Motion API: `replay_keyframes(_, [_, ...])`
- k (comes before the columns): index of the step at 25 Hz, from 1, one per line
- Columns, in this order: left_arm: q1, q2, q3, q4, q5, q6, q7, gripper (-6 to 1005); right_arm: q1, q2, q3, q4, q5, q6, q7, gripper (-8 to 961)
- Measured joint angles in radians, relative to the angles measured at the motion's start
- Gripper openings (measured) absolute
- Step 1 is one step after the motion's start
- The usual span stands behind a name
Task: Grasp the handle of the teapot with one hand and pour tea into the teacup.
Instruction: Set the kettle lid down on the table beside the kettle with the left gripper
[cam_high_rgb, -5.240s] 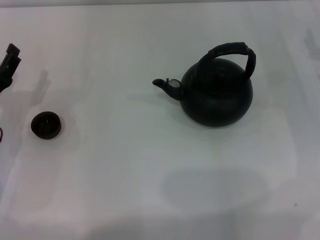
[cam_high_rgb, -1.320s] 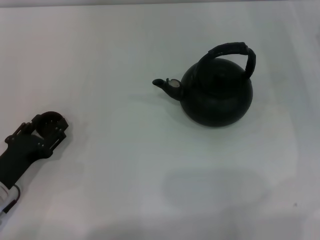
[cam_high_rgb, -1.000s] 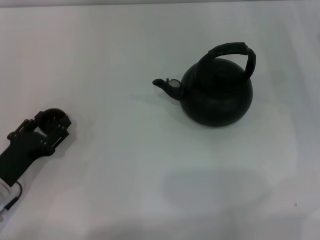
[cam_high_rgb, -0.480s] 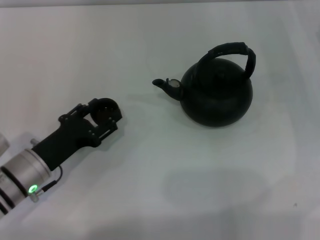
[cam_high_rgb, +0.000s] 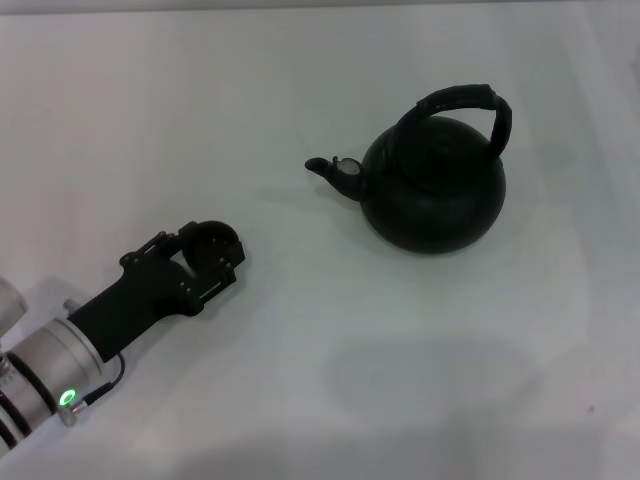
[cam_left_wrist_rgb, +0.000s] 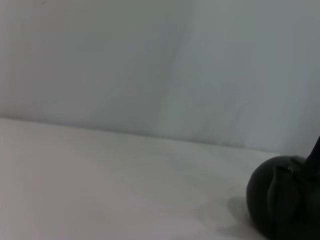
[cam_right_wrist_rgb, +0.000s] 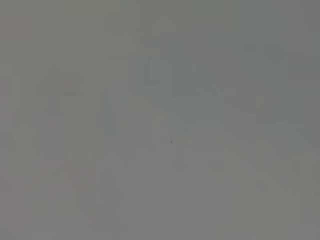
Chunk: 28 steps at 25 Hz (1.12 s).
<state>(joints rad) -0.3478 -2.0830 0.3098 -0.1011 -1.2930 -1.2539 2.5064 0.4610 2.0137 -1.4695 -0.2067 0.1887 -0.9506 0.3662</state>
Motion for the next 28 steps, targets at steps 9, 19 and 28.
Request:
replay_keyframes(9, [-0.005,-0.002,0.0,-0.008,0.002,0.022,-0.003,703,0.005,-0.001,0.0,0.0,-0.002,0.002,-0.002,724])
replay_keyframes(19, [-0.018,-0.002,0.0,-0.018,0.003,0.025,-0.008,703,0.005,0.0,-0.006,0.0,-0.002,0.0,0.003,724])
replay_keyframes(28, [-0.035,0.0,-0.001,-0.02,0.012,0.063,-0.009,703,0.005,0.0,-0.004,0.0,0.0,-0.002,0.004,724])
